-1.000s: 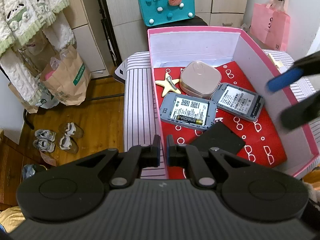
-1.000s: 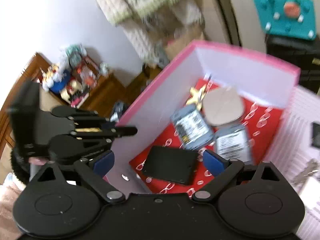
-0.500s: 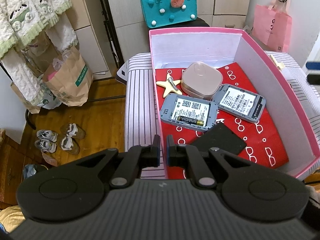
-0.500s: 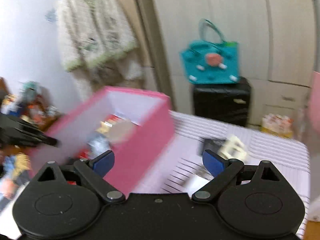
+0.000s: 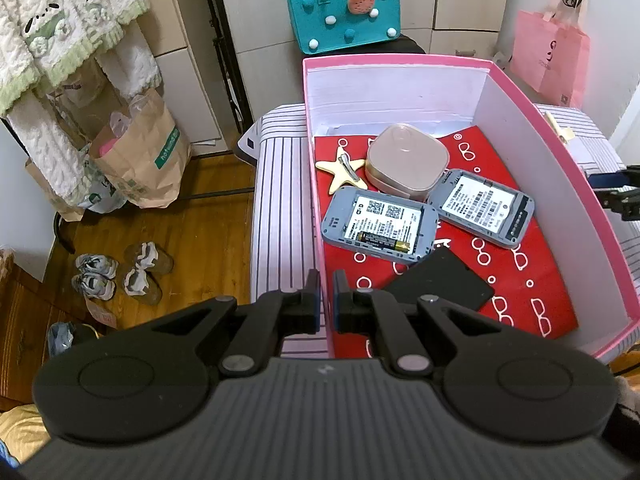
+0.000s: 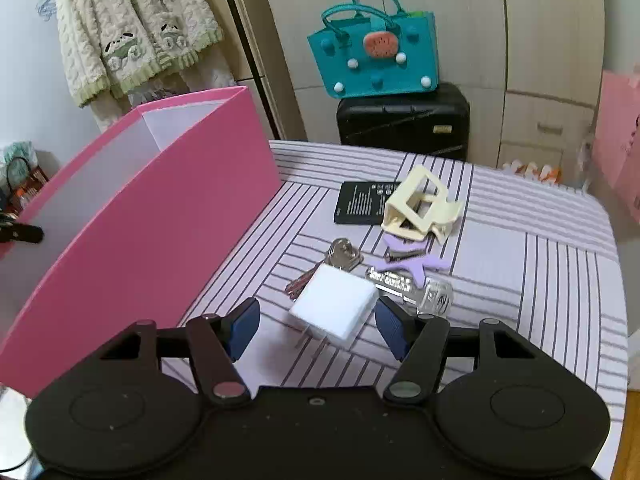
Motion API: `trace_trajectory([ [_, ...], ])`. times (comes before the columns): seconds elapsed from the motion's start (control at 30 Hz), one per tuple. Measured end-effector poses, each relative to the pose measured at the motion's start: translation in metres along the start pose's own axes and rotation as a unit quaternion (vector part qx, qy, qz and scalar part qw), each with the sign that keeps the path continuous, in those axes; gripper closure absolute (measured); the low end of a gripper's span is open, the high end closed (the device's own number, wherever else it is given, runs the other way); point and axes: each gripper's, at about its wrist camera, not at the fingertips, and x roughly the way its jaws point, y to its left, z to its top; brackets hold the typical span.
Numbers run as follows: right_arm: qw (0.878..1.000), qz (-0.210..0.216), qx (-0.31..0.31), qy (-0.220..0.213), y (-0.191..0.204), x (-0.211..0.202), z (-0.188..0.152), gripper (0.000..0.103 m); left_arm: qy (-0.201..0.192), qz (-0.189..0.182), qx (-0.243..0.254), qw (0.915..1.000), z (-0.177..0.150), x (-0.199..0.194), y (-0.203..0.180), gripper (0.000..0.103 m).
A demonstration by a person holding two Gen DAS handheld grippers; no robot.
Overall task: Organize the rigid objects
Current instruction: 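Grasp the white plug charger with the right tool and lift it, then carry the white charger with the right tool into the box and release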
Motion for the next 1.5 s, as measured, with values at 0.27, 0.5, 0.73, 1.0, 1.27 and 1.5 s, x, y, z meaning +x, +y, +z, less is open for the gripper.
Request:
trace_trajectory([
  [0.27, 0.999, -0.053, 0.000, -0.001, 0.005, 0.013, 0.000, 0.035, 0.000, 0.002, 0.003, 1.0000, -0.001, 0.000, 0.000, 0.098],
  [0.5, 0.997, -0.073, -0.032, 0.008, 0.019, 0.025, -0.004, 0.046, -0.004, 0.005, 0.007, 1.0000, -0.004, -0.001, -0.001, 0.098],
  [0.73, 0.997, -0.077, -0.018, 0.008, 0.015, 0.019, -0.002, 0.050, 0.000, 0.005, 0.013, 0.9999, -0.006, 0.002, -0.002, 0.098],
  [1.0, 0.999, 0.000, 0.037, -0.032, 0.012, -0.029, 0.010, 0.052, -0.007, 0.005, 0.014, 0.9999, -0.009, 0.003, -0.002, 0.099],
  [1.27, 0.990, 0.124, -0.015, -0.060, 0.069, -0.077, 0.045, 0.052, -0.007, -0.003, 0.007, 1.0000, -0.009, 0.004, 0.000, 0.098],
  [1.5, 0.976, 0.146, -0.160, 0.001, 0.146, -0.059, 0.072, 0.052, -0.009, 0.007, 0.032, 0.9994, -0.010, 0.001, -0.005, 0.099],
])
